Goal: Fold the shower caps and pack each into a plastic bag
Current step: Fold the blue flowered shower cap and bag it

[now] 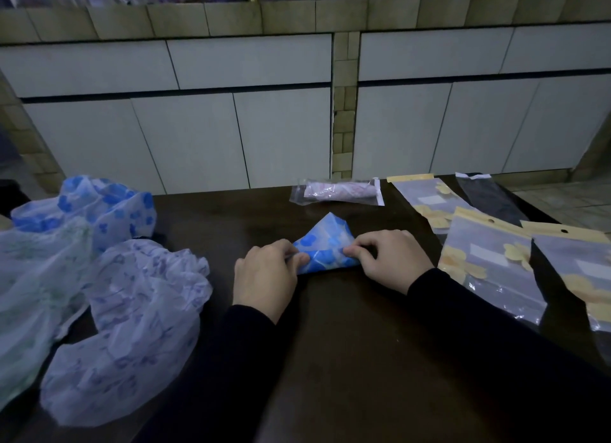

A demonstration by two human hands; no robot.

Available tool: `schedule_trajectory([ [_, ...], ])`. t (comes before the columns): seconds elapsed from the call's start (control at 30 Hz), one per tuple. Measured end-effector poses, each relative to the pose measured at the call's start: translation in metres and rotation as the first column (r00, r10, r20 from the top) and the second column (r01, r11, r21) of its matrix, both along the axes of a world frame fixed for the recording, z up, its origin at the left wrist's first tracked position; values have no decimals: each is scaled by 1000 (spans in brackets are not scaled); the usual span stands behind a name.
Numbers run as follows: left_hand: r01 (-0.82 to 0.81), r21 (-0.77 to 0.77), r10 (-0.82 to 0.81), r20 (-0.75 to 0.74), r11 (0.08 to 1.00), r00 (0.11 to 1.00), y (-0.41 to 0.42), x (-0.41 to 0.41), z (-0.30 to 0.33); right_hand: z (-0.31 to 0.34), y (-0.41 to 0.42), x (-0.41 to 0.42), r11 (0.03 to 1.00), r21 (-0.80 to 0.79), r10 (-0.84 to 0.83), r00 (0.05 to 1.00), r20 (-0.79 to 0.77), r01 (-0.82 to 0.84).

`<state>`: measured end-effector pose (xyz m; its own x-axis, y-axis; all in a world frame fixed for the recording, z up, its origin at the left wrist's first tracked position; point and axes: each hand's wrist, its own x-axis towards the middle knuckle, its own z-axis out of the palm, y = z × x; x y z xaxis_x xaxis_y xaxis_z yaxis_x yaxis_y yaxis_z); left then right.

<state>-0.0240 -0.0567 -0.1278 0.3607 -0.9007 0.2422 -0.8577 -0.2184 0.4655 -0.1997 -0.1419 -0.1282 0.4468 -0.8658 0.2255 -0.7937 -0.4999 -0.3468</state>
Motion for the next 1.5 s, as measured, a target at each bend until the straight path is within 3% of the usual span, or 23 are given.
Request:
schedule_trajectory([
  [0.07, -6, -1, 6, -20, 1000, 1000, -2, -1, 0, 0, 1, 1, 1000, -13, -16, 1000, -17, 15],
  [0.2, -52, 29, 49, 95, 998, 994, -3, -2, -1, -2, 1, 2, 994, -109, -36, 997, -61, 29],
  [0.27, -55, -30, 59, 136, 998, 989, -3, -3, -2, -2, 1, 1, 987, -159, -22, 997, -70, 10],
  [0.43, 171, -69, -153, 213, 983, 965, -5, -8, -6, -1, 0, 3, 960, -269, 61, 996, -63, -75],
  [0.83, 163, -13, -163, 3, 987, 987, -10, -2, -15, 1, 4, 3, 988, -151, -20, 976, -219, -14],
  [1.2, 125, -43, -122, 58, 991, 991, -12, -4, -11, 4, 4, 2, 991, -134, -13, 961, -278, -25],
  [1.5, 91, 33, -94, 78, 995, 992, -14, -2, -3, 5, -1, 3, 998, -54, 3, 984, -176, -13],
])
